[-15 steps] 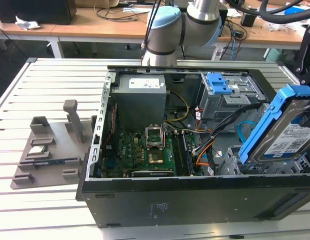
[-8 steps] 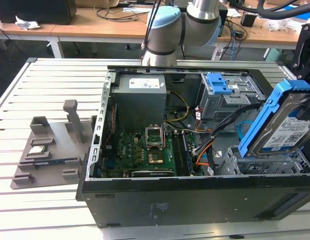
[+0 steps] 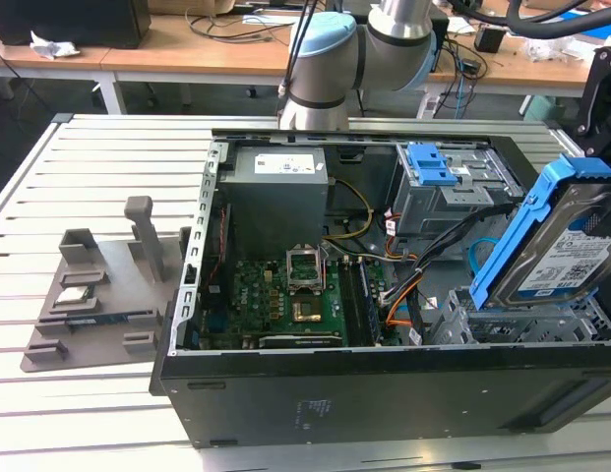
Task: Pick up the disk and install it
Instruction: 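Insert the disk into the insertion slot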
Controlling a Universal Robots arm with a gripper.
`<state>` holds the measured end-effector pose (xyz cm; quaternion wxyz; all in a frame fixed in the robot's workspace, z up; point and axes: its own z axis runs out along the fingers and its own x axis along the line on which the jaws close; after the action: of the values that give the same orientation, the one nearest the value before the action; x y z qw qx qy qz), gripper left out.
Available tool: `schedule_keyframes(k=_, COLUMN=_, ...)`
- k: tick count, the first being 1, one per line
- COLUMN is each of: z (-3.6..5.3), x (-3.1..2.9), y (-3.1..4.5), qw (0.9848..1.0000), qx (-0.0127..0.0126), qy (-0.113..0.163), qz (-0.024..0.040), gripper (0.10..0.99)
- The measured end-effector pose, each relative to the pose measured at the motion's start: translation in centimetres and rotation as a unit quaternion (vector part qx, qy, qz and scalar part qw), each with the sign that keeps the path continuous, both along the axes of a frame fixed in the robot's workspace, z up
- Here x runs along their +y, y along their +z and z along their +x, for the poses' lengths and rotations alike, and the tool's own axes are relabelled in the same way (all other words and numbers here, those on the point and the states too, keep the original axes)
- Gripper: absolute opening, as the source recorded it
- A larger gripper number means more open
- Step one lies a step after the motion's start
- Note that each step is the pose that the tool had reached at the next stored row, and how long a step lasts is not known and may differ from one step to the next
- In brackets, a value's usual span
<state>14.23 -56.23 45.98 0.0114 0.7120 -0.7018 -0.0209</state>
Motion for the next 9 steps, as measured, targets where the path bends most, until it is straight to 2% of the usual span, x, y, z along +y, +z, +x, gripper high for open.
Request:
schedule_keyframes(k=1, z=0.0, x=0.0, y=0.0, qw=1.0, qx=0.0, qy=0.0, qz=0.0, gripper=0.361)
schedule_keyframes(k=3, z=0.0, x=0.0, y=-0.13, qw=0.9999, qx=0.0, qy=-0.017, qz=-0.0002, gripper=0.361)
schedule_keyframes(k=6, z=0.0, x=0.01, y=-0.44, qw=0.9998, qx=0.0, qy=-0.02, qz=-0.0002, gripper=0.361)
schedule_keyframes(k=9, z=0.03, x=0.36, y=-0.66, qw=0.9998, qx=0.0, qy=-0.021, qz=-0.0001, gripper=0.361)
